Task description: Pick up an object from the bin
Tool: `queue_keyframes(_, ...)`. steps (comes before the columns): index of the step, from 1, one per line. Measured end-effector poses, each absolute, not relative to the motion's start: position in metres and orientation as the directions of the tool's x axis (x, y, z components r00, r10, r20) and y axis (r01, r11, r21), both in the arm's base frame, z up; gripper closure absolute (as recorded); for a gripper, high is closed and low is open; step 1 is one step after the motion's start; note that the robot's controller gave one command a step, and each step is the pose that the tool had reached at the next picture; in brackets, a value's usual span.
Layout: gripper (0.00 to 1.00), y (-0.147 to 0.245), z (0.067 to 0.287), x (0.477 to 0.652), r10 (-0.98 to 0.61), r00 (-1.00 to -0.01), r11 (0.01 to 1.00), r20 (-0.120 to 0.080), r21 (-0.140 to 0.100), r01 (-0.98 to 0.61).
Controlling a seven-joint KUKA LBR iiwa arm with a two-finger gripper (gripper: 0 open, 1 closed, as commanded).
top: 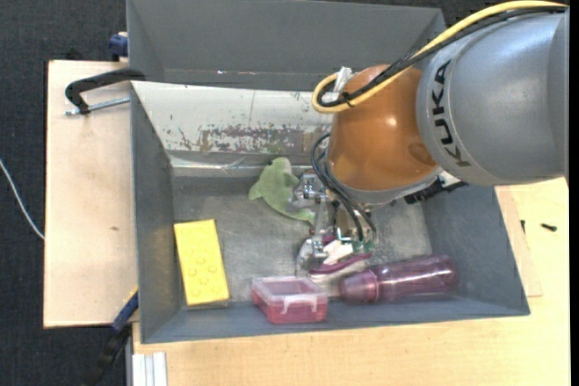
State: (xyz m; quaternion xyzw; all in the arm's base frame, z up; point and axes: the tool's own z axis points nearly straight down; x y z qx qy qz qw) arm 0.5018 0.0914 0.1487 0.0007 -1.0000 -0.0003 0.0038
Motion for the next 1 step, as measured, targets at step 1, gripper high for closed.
queue_keyframes(1,0.0,0.091,0.1528,0.5038,0.0,-1.0,1.0,-0.001,0.001,0.0)
